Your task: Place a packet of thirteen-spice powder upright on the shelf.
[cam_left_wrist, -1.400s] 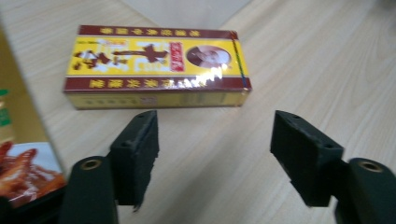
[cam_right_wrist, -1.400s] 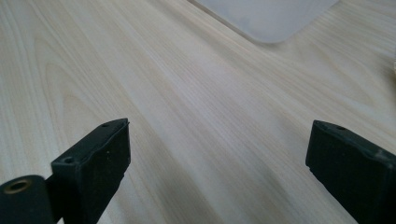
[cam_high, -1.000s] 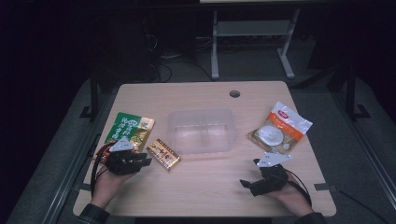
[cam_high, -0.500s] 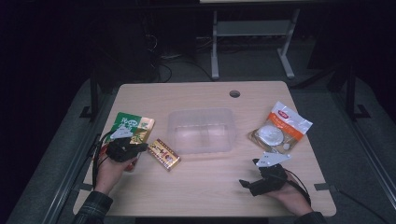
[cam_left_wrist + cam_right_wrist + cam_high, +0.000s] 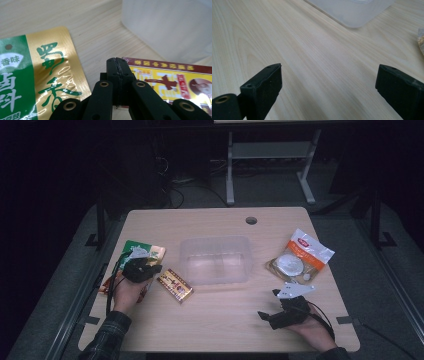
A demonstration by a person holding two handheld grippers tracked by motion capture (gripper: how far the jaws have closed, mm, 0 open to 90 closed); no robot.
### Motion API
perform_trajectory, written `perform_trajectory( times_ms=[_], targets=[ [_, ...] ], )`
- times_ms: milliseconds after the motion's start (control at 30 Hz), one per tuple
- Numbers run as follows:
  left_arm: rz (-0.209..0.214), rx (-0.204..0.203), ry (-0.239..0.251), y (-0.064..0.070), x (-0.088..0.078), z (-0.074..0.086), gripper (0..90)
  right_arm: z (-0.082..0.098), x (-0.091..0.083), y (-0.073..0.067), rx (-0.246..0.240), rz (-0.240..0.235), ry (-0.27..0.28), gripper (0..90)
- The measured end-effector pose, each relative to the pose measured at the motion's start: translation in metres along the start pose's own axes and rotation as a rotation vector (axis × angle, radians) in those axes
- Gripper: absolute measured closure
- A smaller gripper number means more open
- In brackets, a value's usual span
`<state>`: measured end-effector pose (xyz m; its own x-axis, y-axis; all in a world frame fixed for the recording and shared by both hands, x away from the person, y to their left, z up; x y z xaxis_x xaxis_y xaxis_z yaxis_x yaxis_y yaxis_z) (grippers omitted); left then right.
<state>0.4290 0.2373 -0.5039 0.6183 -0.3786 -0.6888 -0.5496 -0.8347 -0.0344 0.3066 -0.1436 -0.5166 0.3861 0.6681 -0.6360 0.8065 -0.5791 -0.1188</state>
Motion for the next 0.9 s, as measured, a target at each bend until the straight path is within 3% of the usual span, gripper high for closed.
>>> perform_trajectory(
  times_ms=[133,267,633,767,833,900],
  targets=[
    [-0.001,-0.010,-0.005,-0.002,0.005,0.002,89.7,0.000,0.002,-0.002,-0.001,-0.003,-0.006,6.5],
    [0.004,0.004,-0.046,-0.002,0.013,0.008,89.7,0.001,0.003,-0.004,0.000,-0.001,-0.010,6.5],
    [0.037,0.006,-0.068,0.005,0.013,0.011,89.7,0.001,0.001,-0.001,0.006,0.002,-0.002,6.5],
    [0.058,0.007,-0.069,0.010,0.012,0.012,89.7,0.000,0.001,-0.001,0.008,0.000,-0.002,6.5],
    [0.097,-0.005,-0.077,0.015,0.010,0.017,89.7,0.000,0.002,-0.001,0.008,0.000,-0.001,6.5],
    [0.106,-0.004,-0.082,0.017,0.010,0.018,89.7,-0.001,0.003,-0.001,0.004,-0.001,-0.001,6.5]
  ],
)
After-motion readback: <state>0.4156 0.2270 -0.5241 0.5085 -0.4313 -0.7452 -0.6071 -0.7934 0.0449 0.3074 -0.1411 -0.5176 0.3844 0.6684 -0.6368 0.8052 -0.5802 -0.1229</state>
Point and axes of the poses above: each handheld gripper's, and its own axes: x roughly forward along the jaws, z roughly out of its underside, y roughly to its right, the point moved 9 cm from there along x, roughly forward along the jaws, and after that the axes turned 6 degrees about -z, right-handed, at the moved point
